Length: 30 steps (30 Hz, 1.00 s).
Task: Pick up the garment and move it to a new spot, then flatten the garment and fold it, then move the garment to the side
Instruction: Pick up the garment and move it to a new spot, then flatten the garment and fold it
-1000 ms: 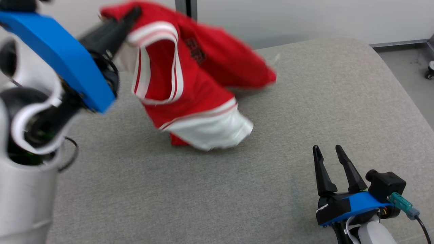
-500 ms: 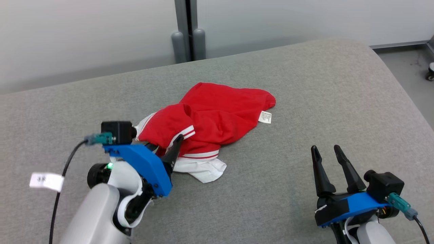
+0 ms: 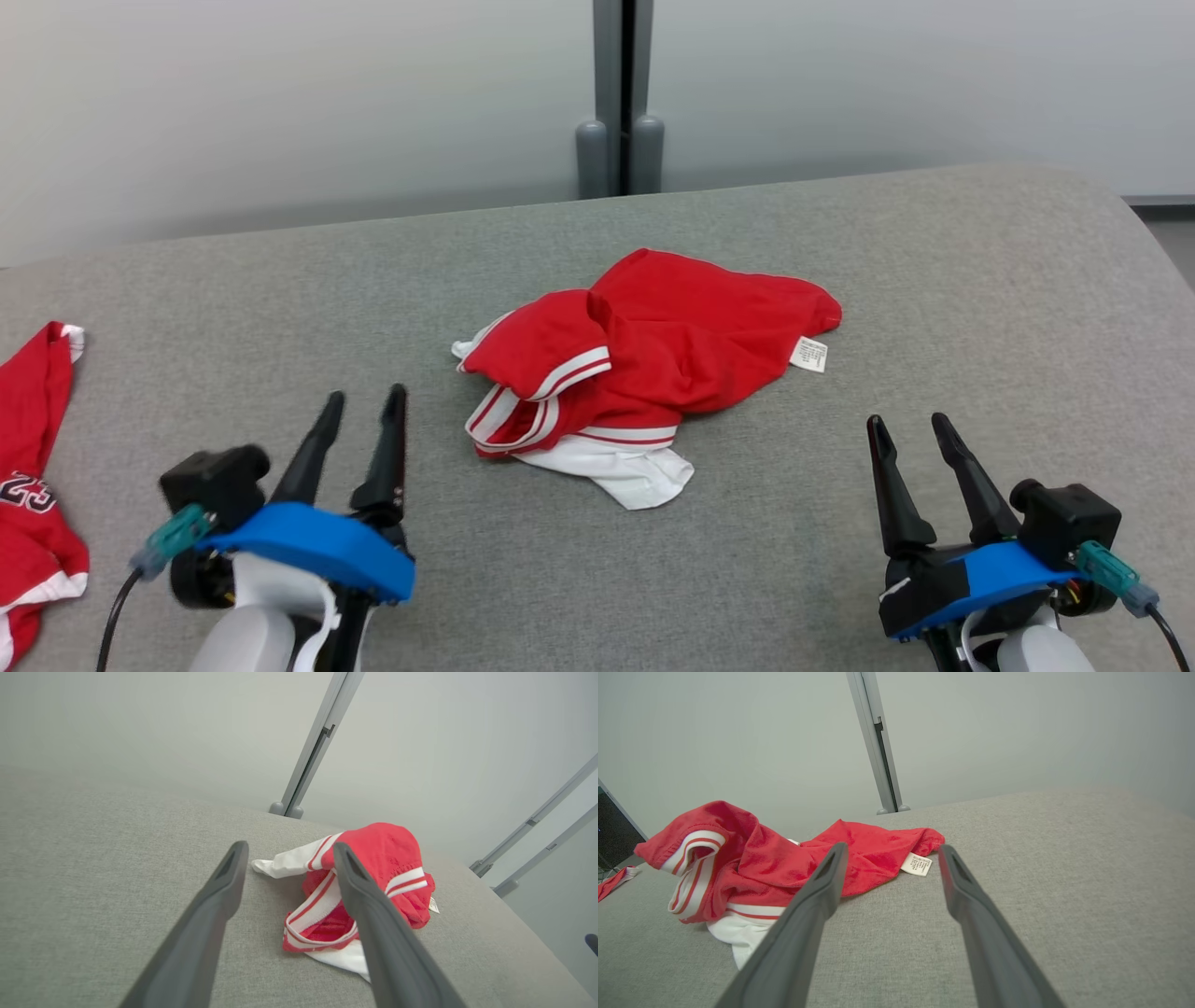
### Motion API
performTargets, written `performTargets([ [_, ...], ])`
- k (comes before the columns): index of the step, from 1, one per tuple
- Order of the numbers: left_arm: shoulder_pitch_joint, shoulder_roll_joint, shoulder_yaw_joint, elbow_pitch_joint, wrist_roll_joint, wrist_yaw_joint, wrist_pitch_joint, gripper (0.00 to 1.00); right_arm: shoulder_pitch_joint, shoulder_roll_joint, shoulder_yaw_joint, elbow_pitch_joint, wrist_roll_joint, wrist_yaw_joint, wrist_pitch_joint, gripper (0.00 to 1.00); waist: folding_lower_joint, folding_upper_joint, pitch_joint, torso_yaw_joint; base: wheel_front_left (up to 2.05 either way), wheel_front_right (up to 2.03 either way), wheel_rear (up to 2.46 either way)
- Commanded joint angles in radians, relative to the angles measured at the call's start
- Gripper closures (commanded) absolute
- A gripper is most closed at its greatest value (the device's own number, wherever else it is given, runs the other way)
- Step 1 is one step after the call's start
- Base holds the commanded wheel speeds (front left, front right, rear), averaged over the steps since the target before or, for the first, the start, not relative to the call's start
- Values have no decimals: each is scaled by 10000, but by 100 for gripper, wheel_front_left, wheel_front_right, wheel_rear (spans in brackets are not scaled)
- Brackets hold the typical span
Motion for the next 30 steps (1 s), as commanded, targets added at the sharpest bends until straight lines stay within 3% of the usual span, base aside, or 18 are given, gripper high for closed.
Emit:
performTargets([
  [1, 238, 98, 169, -57, 147, 44, -458, 0, 163, -38, -39, -64, -76, 25, 61, 0, 0, 0, -18, 133, 0, 0, 0],
  [9, 1133, 368, 711, -68, 950, 264, -2358, 0, 388, -39, -42, -240, -263, 25, 389, 0, 0, 0, -230, 517, 0, 0, 0],
  [16, 1753, 590, 771, 232, 2020, 625, -2564, 0, 631, -39, -90, -374, -392, 25, 702, 0, 0, 0, -370, 661, 0, 0, 0],
  [30, 2079, 388, 884, -183, 2232, 604, -2580, 0, 779, -39, 12, -477, -232, 25, 777, 0, 0, 0, -379, 677, 0, 0, 0],
])
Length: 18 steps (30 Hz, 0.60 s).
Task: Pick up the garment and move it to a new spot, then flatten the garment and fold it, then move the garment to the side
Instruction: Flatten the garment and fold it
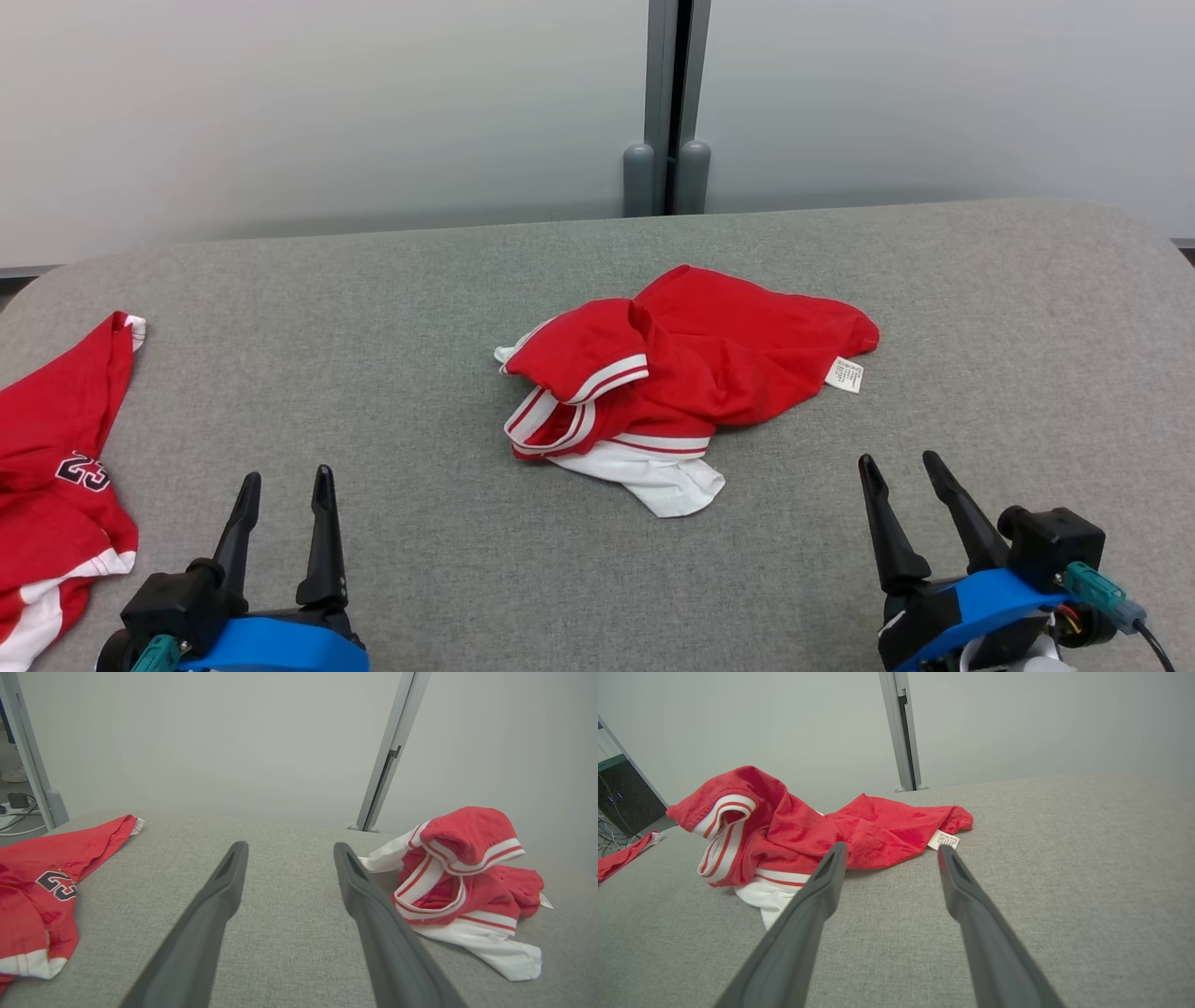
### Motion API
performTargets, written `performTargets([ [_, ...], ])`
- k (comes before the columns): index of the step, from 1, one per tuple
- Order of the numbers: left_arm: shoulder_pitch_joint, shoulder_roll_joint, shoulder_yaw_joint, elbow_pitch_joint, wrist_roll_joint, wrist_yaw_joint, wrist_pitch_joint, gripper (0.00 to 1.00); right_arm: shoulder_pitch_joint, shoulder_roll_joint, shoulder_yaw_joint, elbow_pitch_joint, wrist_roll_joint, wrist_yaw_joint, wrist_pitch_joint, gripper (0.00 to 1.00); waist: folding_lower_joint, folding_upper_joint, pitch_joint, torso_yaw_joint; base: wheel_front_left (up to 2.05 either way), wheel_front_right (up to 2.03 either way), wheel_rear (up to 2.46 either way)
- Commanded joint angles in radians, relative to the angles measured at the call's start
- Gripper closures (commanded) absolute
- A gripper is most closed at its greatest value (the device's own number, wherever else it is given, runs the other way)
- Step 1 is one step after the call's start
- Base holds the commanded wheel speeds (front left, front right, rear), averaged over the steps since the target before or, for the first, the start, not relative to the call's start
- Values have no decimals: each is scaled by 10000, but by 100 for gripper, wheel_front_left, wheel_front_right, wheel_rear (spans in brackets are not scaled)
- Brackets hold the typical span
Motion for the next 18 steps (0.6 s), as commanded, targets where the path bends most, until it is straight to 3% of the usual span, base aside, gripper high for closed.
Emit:
performTargets([
  [1, 100, 24, 17, -32, 12, -6, -47, 0, 39, -43, 21, -38, 60, 23, -14, 0, 0, 0, 5, -7, 0, 0, 0],
  [11, 30, 70, -150, -183, -74, -92, 124, 0, -114, -43, 115, -56, 140, 23, -63, 0, 0, 0, 110, -13, 0, 0, 0],
  [18, -884, 121, -767, -36, -36, -699, 787, 0, -259, -45, 369, -34, 234, 23, -161, 0, 0, 0, 410, -538, 0, 0, 0],
])
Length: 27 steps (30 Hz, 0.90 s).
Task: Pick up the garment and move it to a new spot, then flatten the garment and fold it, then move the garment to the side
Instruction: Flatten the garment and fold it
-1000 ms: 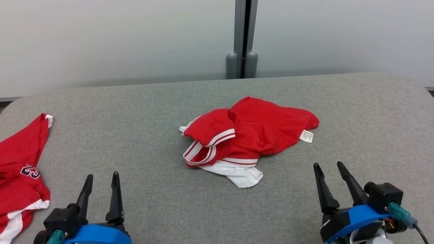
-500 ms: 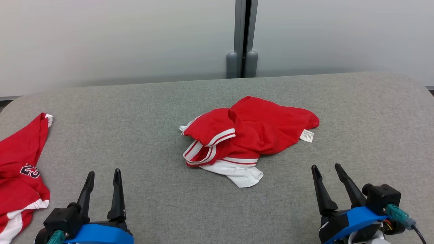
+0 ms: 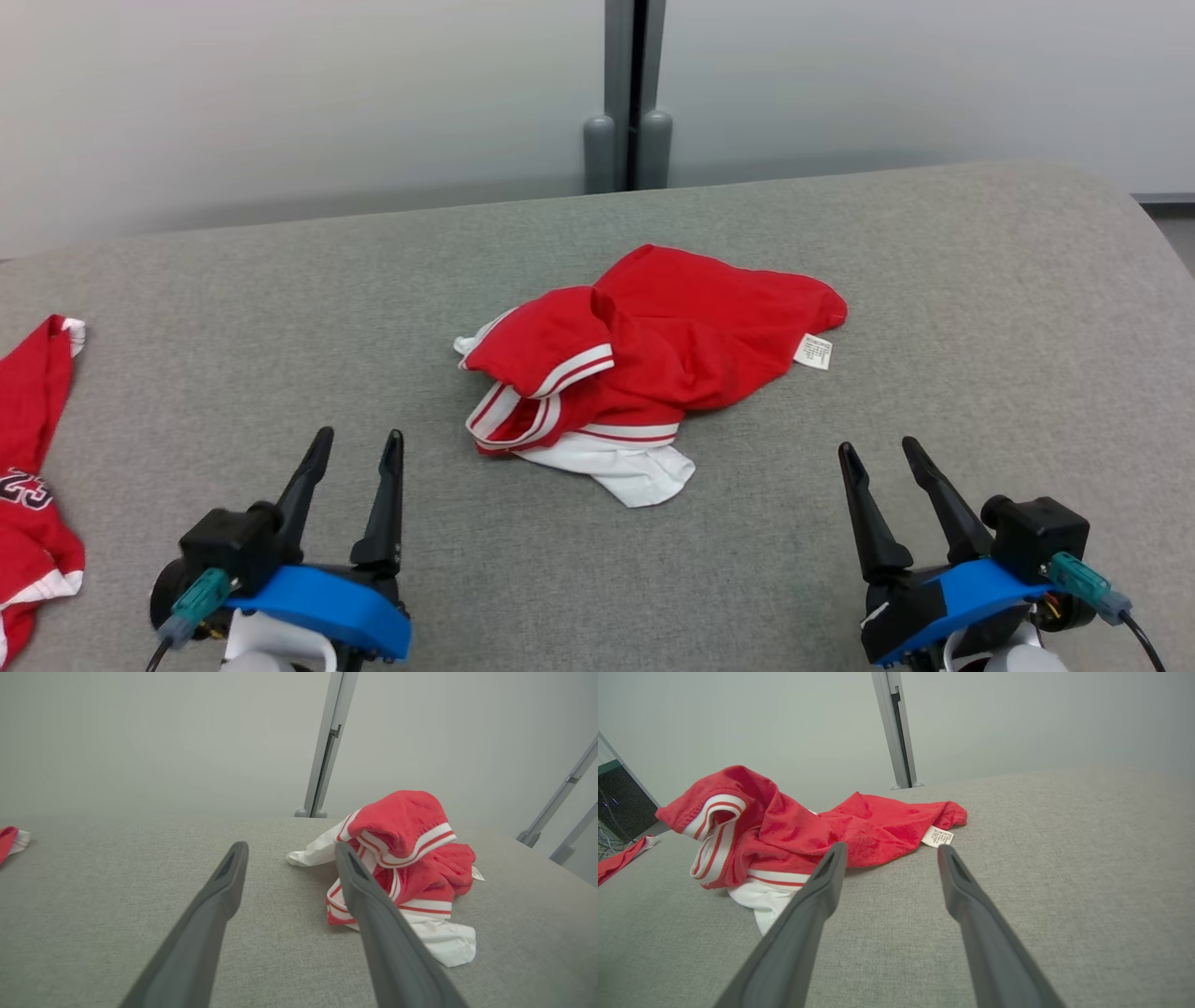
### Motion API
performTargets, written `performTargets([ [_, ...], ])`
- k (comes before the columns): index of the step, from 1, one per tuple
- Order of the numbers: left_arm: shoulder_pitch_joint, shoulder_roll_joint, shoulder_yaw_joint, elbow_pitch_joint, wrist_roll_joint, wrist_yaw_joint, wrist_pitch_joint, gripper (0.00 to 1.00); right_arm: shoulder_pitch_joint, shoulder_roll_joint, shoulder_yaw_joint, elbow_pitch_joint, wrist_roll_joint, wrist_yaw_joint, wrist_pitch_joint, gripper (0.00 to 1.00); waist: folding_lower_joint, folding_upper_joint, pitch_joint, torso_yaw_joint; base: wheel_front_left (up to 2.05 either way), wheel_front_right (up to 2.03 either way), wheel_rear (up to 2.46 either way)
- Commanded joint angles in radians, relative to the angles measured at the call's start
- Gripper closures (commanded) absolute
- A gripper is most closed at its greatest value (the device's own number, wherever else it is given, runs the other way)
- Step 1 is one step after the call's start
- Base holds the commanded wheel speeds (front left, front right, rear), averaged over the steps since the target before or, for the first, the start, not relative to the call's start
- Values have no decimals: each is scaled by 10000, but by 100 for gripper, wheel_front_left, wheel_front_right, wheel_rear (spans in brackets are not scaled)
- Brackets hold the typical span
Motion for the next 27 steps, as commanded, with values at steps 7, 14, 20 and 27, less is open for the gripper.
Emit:
performTargets([
  [7, -1445, -55, -842, 1637, -347, -751, 1203, 0, -271, -43, 313, 103, 201, 23, -208, 0, -1, 0, 467, -914, 0, 0, 0],
  [14, -2452, -365, -626, 3524, -800, -676, 1531, 0, -483, -40, 529, 314, 323, 23, -405, 0, -1, 0, 844, -1529, 0, 0, 0],
  [20, -2933, -409, -756, 4410, -1042, -775, 2108, 54, -629, -40, 635, 458, 472, 23, -541, 0, -1, 0, 1003, -1775, 0, 0, 0],
  [27, -3590, -817, -928, 3852, -1681, -979, 1825, 100, -632, -43, 588, 649, 529, 23, -686, 0, -1, 0, 1002, -1793, 0, 0, 0],
])
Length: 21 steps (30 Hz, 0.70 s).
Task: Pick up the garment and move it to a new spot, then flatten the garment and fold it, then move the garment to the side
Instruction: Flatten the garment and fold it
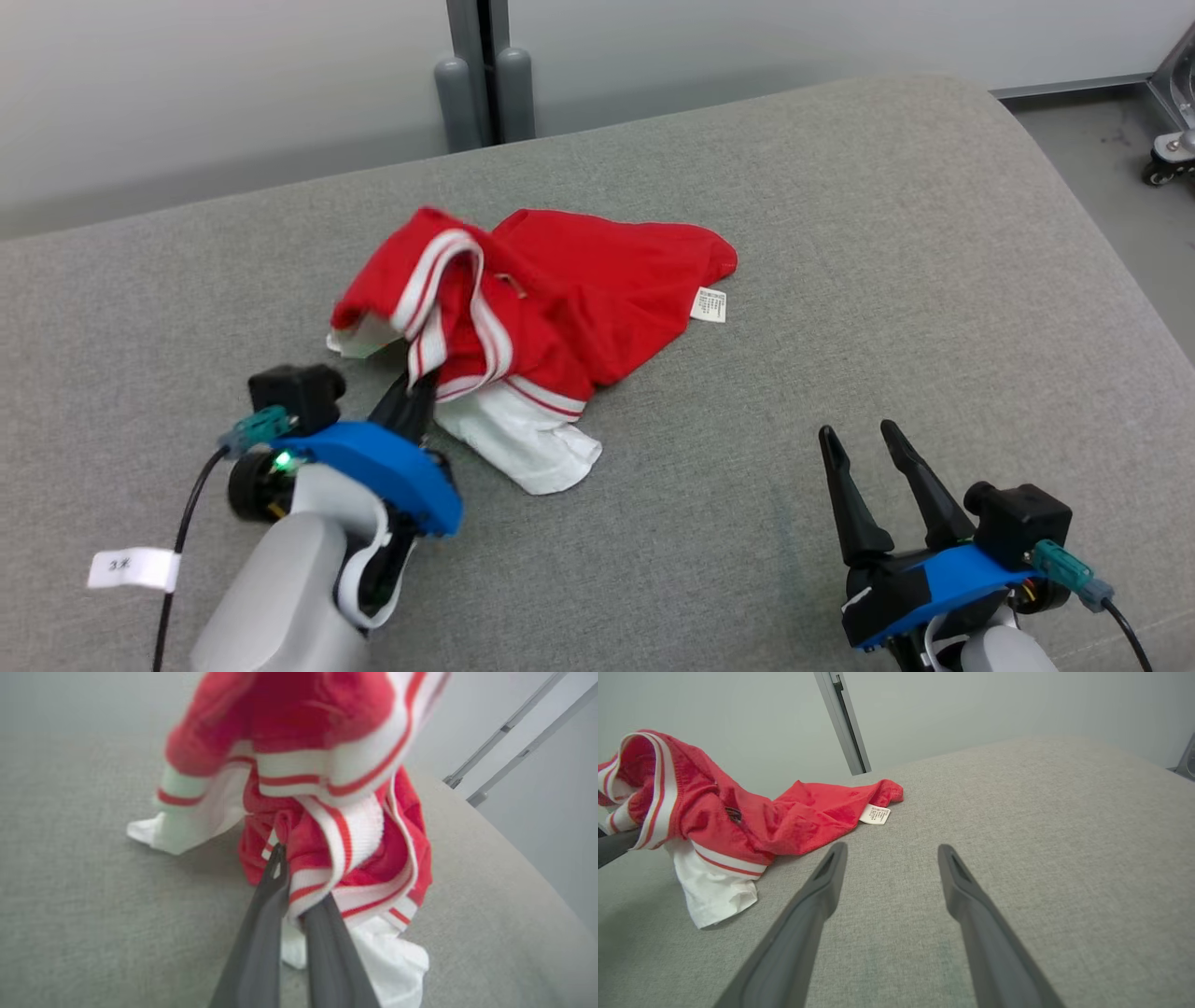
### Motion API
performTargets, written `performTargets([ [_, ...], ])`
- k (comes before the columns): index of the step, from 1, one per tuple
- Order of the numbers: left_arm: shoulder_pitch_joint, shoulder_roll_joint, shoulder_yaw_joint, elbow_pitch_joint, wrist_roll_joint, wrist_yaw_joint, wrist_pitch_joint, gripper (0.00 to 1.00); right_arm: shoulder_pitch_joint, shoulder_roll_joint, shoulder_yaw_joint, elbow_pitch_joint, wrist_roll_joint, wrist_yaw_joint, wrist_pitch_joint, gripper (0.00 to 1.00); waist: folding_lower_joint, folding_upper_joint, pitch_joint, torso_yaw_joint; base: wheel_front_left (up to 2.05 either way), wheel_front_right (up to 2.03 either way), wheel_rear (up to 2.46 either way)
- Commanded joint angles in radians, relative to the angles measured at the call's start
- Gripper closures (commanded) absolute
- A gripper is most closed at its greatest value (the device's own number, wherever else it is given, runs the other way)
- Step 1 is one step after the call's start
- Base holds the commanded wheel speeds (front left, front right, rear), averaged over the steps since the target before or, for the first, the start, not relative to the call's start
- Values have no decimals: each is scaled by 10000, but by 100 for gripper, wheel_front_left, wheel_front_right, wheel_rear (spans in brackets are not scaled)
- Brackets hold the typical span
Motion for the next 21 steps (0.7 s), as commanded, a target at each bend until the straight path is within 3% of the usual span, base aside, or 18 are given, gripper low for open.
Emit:
performTargets([
  [1, -357, -179, -185, -408, -106, -63, -50, 100, -65, -42, -72, 32, 50, 23, -89, 0, -1, -1, -40, 61, 0, 0, 0],
  [6, -1572, -487, -1338, -2002, -671, -95, 284, 100, -96, -40, -232, 83, 40, 23, -106, 0, -1, -1, -157, 271, 0, 0, 0],
  [11, -3263, -657, -2166, -2482, -1007, -100, 492, 100, -234, -43, -45, 185, 203, 23, -143, 0, -1, -1, -256, 156, 0, 0, 0],
  [21, -5704, -1224, -2341, -3157, -2411, -102, -455, 100, -72, -40, -234, 298, 114, 23, -224, 0, -1, -1, -295, 38, 0, 0, 0],
])
